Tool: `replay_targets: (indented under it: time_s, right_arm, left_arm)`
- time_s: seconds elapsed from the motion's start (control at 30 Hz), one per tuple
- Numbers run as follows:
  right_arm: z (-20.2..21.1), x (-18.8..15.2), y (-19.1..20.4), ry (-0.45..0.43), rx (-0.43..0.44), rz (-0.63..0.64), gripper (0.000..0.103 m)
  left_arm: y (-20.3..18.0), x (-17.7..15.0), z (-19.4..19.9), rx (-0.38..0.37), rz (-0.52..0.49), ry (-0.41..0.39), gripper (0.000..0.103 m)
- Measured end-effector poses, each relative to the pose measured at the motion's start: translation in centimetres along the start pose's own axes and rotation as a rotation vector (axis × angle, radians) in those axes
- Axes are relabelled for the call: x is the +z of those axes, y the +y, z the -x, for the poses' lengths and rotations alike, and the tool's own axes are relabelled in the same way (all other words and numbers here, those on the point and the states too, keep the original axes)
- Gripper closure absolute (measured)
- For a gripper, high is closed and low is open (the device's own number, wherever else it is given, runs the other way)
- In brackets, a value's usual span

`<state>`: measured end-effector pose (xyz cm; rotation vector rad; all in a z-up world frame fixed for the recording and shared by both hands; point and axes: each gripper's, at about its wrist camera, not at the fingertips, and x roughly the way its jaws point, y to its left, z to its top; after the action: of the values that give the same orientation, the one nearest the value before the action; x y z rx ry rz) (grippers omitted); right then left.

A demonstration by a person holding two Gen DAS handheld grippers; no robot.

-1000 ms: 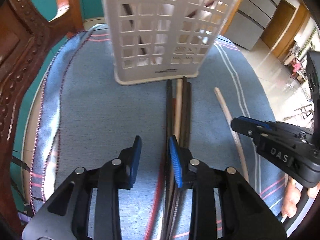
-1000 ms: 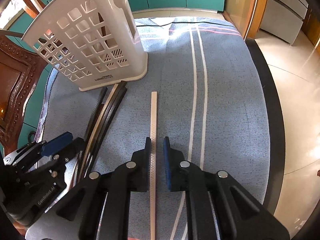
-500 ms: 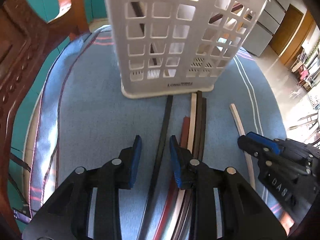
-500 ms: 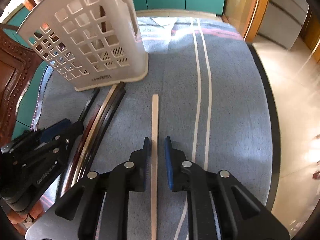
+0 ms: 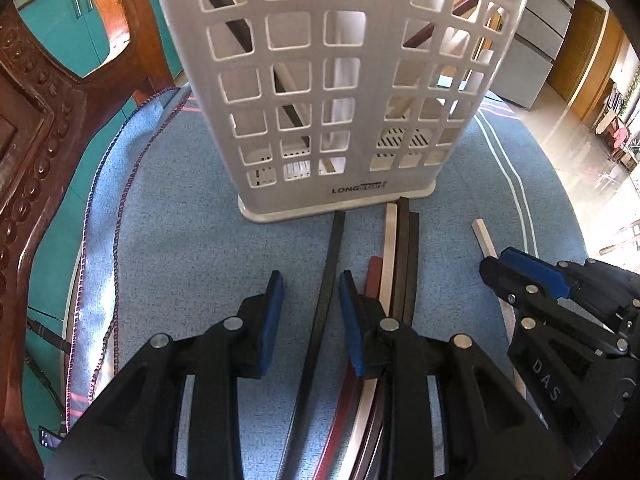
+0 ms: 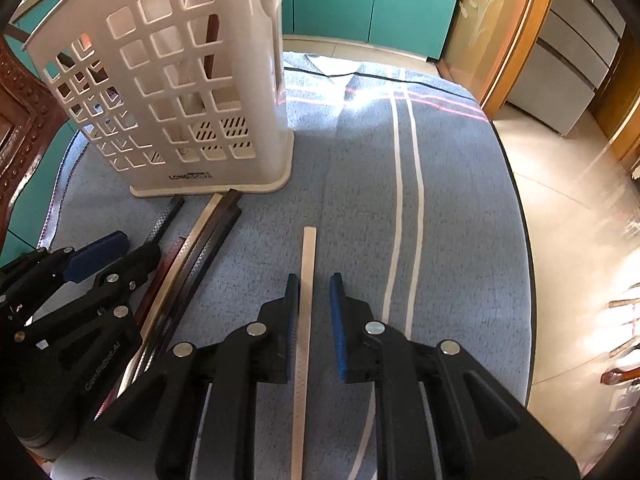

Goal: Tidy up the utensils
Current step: 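Grasp a black chopstick with the left tool while the right tool grasps a light one, then lift both held chopsticks and lower them into the white holder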

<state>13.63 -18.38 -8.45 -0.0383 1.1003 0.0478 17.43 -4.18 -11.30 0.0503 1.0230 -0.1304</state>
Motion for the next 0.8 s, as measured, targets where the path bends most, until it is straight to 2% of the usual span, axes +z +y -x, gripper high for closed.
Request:
replay_targets:
  time_s: [0.13, 0.2, 0.23, 0.3, 0.43, 0.57, 0.8]
  right_arm:
    - [0.1, 0.0, 0.1, 0.002, 0.004, 0.005, 0.087]
    - [0.2, 0.0, 0.1, 0.002, 0.015, 0.005, 0.089]
    - [-0.1, 0.5, -0.1, 0.004, 0.028, 0.004, 0.095]
    - [-0.1, 0.4, -0.2, 0.007, 0.042, -0.005, 0.096]
    - [0.6, 0.6, -0.6, 0.007, 0.077, -0.025, 0.096]
    - [3.4, 1.0, -1.7, -0.055, 0.126, -0.046, 0.096]
    - [13.6, 0.8, -4.7, -0.253, 0.309, -0.089, 0.096]
  left_arm:
    - [-0.2, 0.1, 0.0, 0.003, -0.004, -0.001, 0.074]
    - [-0.7, 0.1, 0.0, 0.005, -0.012, 0.0, 0.08]
    - [-0.8, -0.1, 0.1, 0.007, -0.02, 0.002, 0.083]
    - [-1.1, -0.4, 0.2, 0.007, -0.028, 0.007, 0.094]
    - [-1.3, -0.6, 1.0, 0.004, -0.019, 0.0, 0.095]
    - [-0.9, -0.4, 4.3, -0.03, 0.001, -0.081, 0.096]
    - [0.6, -0.5, 14.2, -0.13, 0.027, -0.298, 0.096]
